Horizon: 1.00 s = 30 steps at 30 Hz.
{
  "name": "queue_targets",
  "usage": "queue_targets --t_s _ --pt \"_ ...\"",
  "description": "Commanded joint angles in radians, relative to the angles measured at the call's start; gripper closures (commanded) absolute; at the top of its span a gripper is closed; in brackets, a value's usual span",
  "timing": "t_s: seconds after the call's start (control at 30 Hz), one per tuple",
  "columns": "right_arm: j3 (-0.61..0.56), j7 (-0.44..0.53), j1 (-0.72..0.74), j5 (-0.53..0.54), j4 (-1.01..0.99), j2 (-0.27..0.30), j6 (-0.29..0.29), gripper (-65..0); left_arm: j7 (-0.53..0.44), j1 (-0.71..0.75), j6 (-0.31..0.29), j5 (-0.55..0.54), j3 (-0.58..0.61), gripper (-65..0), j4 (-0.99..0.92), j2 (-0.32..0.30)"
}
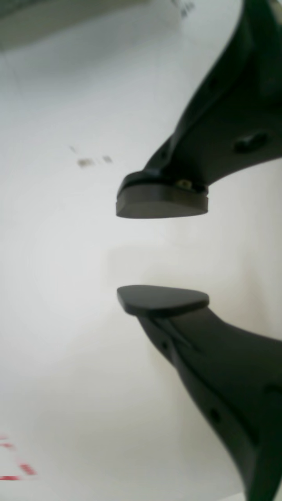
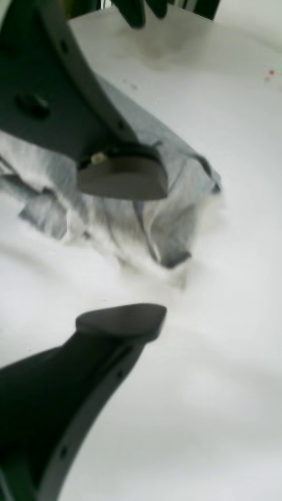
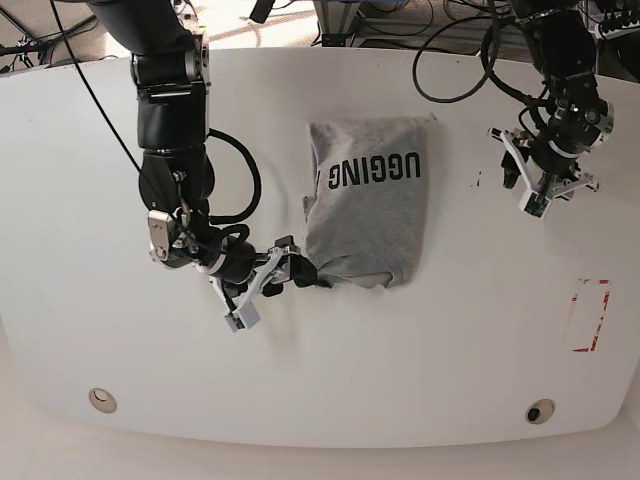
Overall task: Fold the T-shirt properly
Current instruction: 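Tuck the loose fabric under the bundle's edge with the right gripper, then press and smooth the folded shirt with both grippers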
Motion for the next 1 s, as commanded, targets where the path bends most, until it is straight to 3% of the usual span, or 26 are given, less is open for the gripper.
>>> queue_targets --t_s 0.0,0.1,0.23,0.47,0.53,0.63,0.73,0.87,0.97 --pt "0.007 0.021 0.028 0.033 0.004 0.047 0.005 -43.0 -0.016 -0.006 -0.001 -0.011 0.027 -25.0 0.056 -0.004" --pt "0.004 0.003 -0.007 0.092 0.067 0.071 0.013 -43.0 -0.016 -0.011 -0.001 -0.011 0.067 -25.0 0.08 0.001" --pt "0.002 -0.059 -0.099 0.206 0.256 0.1 0.014 -43.0 -0.016 -0.037 -0.001 -0.012 0.084 -25.0 0.088 0.067" --pt "-0.012 -0.086 -0.244 0.31 0.395 0.082 0.016 -42.6 -0.016 -0.087 -0.001 -0.008 0.085 -25.0 0.086 0.166" --pt "-0.042 -0.086 -0.262 0.309 0.394 0.064 0.016 -38.8 -0.016 -0.089 -0.001 -0.008 0.085 -25.0 0.083 0.172" --pt "-0.095 -0.085 -0.264 0.307 0.392 0.058 0.016 -25.7 -0.016 -0.086 -0.001 -0.008 0.087 -25.0 0.082 0.172" --pt "-0.145 -0.079 -0.259 0.307 0.371 0.056 0.016 -17.8 -0.016 -0.077 -0.001 -0.008 0.107 -25.0 0.082 0.171" --pt "-0.228 0.001 -0.228 0.298 0.262 0.05 0.005 -16.6 -0.018 -0.052 -0.001 -0.008 0.113 -25.0 0.08 0.168" --pt "-0.293 0.061 -0.204 0.229 0.158 0.056 0.005 -16.3 -0.018 -0.044 -0.001 -0.006 0.112 -25.0 0.08 0.143"
